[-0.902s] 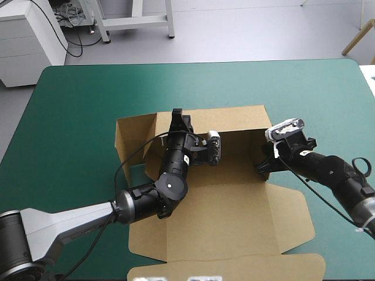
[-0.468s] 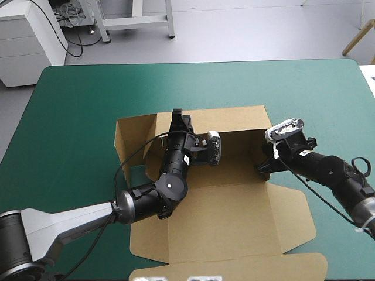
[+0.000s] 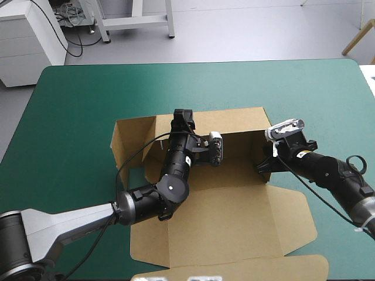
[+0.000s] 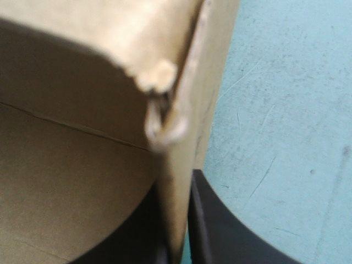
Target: Fold the box
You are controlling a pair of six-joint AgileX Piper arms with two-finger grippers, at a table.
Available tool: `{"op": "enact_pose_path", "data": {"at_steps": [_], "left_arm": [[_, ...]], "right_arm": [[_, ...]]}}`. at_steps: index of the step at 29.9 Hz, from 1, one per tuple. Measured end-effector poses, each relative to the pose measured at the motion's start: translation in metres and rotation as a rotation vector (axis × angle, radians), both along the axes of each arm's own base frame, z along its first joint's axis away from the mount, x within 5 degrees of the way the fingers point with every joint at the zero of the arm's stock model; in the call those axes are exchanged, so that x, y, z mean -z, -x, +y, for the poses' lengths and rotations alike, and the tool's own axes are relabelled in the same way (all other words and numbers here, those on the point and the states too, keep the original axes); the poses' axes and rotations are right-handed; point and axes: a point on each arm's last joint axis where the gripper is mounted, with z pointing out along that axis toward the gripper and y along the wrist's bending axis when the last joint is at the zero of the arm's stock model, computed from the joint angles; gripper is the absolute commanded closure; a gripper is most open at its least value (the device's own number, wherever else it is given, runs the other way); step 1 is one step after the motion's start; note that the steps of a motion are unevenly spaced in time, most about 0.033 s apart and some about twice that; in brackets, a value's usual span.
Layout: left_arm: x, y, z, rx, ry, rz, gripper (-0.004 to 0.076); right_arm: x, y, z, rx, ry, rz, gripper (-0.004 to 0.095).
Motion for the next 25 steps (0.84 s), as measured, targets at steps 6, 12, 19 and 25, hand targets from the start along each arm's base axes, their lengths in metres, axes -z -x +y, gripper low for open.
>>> {"op": "enact_pose_path", "data": {"at_steps": [6,12,19,25], "left_arm": [[0.000,0.001,-0.001,0.000,0.000,-0.003,0.0364],[-0.001,0.002,0.000,-0.012,-0.001,-0.010,0.0363],[-0.001,0.002,0.000,-0.019,-0.001,-0.014,0.0363],[-0.001,0.006,-0.003,-0.006,0.002,-0.011,0.0363]], "right_arm": [[-0.008,-0.002,-0.001,0.017,0.005,0.009,0.0908],[-0.007,-0.004,-0.001,0.032,0.004,0.037,0.0908],[-0.008,-0.008,-0.001,0.048,-0.005,0.072,0.0908],[-0.015,-0.023,0.001,0.069,0.006,0.147,0.0908]]}}
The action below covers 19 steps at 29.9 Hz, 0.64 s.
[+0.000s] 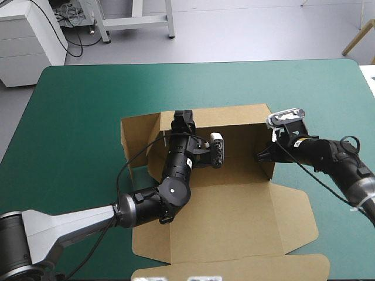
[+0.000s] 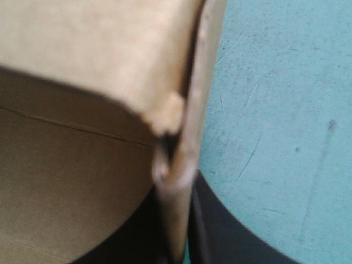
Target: Fold the box
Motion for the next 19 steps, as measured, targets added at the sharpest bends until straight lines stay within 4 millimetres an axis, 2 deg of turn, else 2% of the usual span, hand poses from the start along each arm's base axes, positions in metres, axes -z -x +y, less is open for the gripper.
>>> {"op": "enact_pose_path", "data": {"at_steps": [6,11,15,16,18,19], "left_arm": [[-0.005,0.010,-0.004,0.034,0.016,-0.002,0.0364],[-0.022,0.014,0.003,0.034,0.062,-0.024,0.0383],[-0.043,0.024,0.012,0.047,0.120,-0.052,0.0556],[-0.049,0.026,0.015,0.050,0.137,-0.060,0.0633],[-0.065,0.030,0.022,0.051,0.188,-0.081,0.0733],[-0.074,0.032,0.026,0.049,0.224,-0.090,0.0724]], "right_arm": [[-0.008,-0.017,0.003,0.008,0.004,0.043,0.0908],[-0.012,-0.029,0.006,0.010,0.006,0.079,0.0908],[-0.018,-0.038,0.008,0.013,0.010,0.136,0.0908],[-0.019,-0.039,0.008,0.014,0.012,0.157,0.0908],[-0.026,-0.041,0.009,0.016,0.010,0.191,0.0908],[-0.031,-0.042,0.009,0.016,0.010,0.202,0.0908]]}}
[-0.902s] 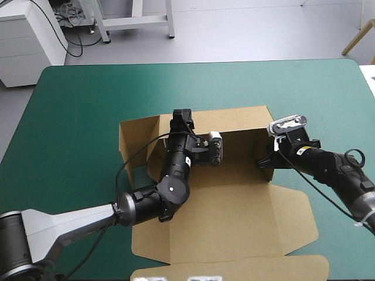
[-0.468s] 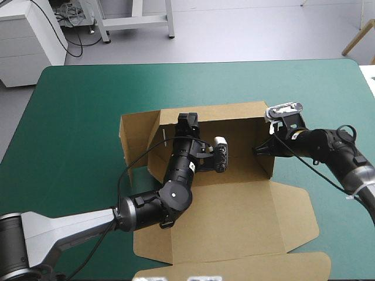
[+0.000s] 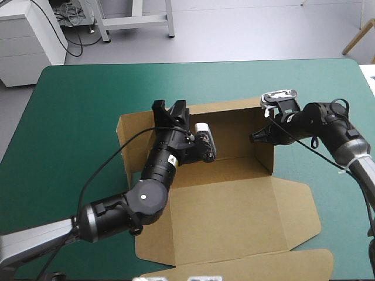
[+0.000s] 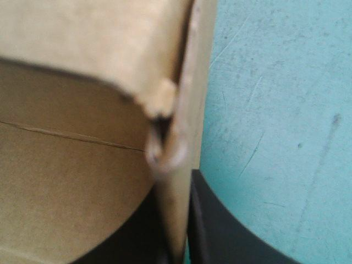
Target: Fold the box
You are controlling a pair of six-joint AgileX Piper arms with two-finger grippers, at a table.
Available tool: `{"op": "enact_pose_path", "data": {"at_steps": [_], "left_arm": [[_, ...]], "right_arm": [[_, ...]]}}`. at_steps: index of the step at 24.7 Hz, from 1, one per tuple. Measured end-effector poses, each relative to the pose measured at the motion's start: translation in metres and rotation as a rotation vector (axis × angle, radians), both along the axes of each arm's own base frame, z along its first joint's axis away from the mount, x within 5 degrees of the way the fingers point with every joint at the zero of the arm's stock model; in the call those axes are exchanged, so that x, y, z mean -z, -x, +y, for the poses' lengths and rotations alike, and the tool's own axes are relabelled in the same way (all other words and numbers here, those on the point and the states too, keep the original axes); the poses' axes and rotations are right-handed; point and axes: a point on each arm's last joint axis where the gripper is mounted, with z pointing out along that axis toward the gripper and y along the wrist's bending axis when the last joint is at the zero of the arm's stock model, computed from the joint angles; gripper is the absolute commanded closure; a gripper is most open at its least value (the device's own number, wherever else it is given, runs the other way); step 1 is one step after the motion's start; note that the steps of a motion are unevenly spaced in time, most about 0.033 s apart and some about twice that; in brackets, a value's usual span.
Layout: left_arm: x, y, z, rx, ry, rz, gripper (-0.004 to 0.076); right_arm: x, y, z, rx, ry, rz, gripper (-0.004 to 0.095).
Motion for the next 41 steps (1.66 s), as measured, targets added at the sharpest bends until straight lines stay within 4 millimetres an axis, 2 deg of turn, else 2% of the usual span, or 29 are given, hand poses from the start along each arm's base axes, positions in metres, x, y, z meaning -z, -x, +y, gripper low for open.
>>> {"op": "enact_pose_path", "data": {"at_steps": [3,6,9,10,11,12,13,15,20,21,23,25,27,30,36,41], "left_arm": [[-0.028,0.002,0.014,-0.011,0.098,-0.033,0.0724],[-0.051,-0.007,0.033,-0.045,0.195,-0.033,0.0724],[-0.066,-0.029,0.065,-0.141,0.335,0.070,0.0724],[-0.069,-0.039,0.082,-0.202,0.381,0.122,0.0724],[-0.069,-0.045,0.091,-0.238,0.401,0.153,0.0724],[-0.068,-0.056,0.109,-0.313,0.434,0.208,0.0724],[-0.065,-0.061,0.119,-0.350,0.451,0.242,0.0724],[-0.055,-0.074,0.151,-0.471,0.511,0.353,0.0724],[-0.036,-0.083,0.206,-0.666,0.657,0.569,0.0724],[-0.031,-0.082,0.216,-0.692,0.682,0.631,0.0724],[-0.026,-0.080,0.231,-0.715,0.740,0.725,0.0724],[-0.023,-0.079,0.241,-0.724,0.785,0.768,0.0724],[-0.022,-0.078,0.250,-0.732,0.822,0.794,0.0724],[-0.020,-0.076,0.262,-0.740,0.856,0.836,0.0724],[-0.020,-0.072,0.281,-0.762,0.938,0.862,0.0724],[-0.019,-0.068,0.298,-0.795,1.013,0.861,0.0724]], "right_arm": [[-0.017,-0.002,0.000,0.003,0.005,0.038,0.0908],[-0.028,-0.006,0.001,0.007,0.015,0.098,0.0908],[-0.027,-0.018,0.004,0.023,0.014,0.160,0.0908],[-0.020,-0.025,0.005,0.030,0.017,0.188,0.0908],[-0.017,-0.028,0.006,0.034,0.018,0.201,0.0908],[-0.005,-0.037,0.007,0.040,0.024,0.236,0.0908],[0.001,-0.040,0.008,0.041,0.027,0.250,0.0908],[0.012,-0.056,0.011,0.056,0.020,0.235,0.0908],[0.038,-0.089,0.017,0.075,0.004,0.188,0.0897],[0.041,-0.092,0.017,0.075,0.003,0.186,0.0862],[0.041,-0.094,0.018,0.072,0.004,0.185,0.0722],[0.040,-0.095,0.018,0.068,0.007,0.193,0.0586],[0.040,-0.095,0.018,0.062,0.014,0.206,0.0494],[0.032,-0.096,0.017,0.054,0.035,0.203,0.0449],[-0.007,-0.098,0.012,0.044,0.092,0.135,0.0449],[-0.040,-0.082,0.006,0.049,0.106,0.059,0.0449]]}}
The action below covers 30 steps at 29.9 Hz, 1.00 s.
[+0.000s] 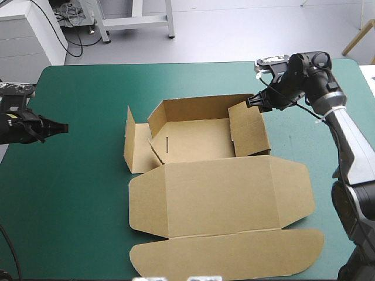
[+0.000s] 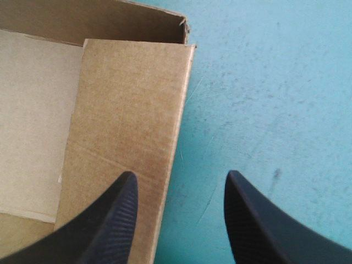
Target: Fold the box
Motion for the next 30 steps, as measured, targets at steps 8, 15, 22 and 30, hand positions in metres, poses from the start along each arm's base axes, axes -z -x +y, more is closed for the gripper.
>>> {"op": "enact_pose_path", "data": {"at_steps": [8,15,22,30], "left_arm": [[0.018,-0.010,0.015,-0.035,0.088,0.091,0.0724],[0.021,-0.013,0.011,-0.026,0.153,0.093,0.0724],[0.021,-0.013,0.010,-0.023,0.164,0.097,0.0724],[0.021,-0.013,0.010,-0.021,0.164,0.100,0.0724]], "right_arm": [[-0.058,0.040,-0.008,0.003,-0.024,-0.143,0.0450],[-0.048,0.034,-0.004,-0.002,-0.055,-0.106,0.0450],[0.018,0.000,0.003,0.000,-0.023,0.072,0.0450],[0.067,-0.019,0.009,0.002,-0.028,0.197,0.0450]]}}
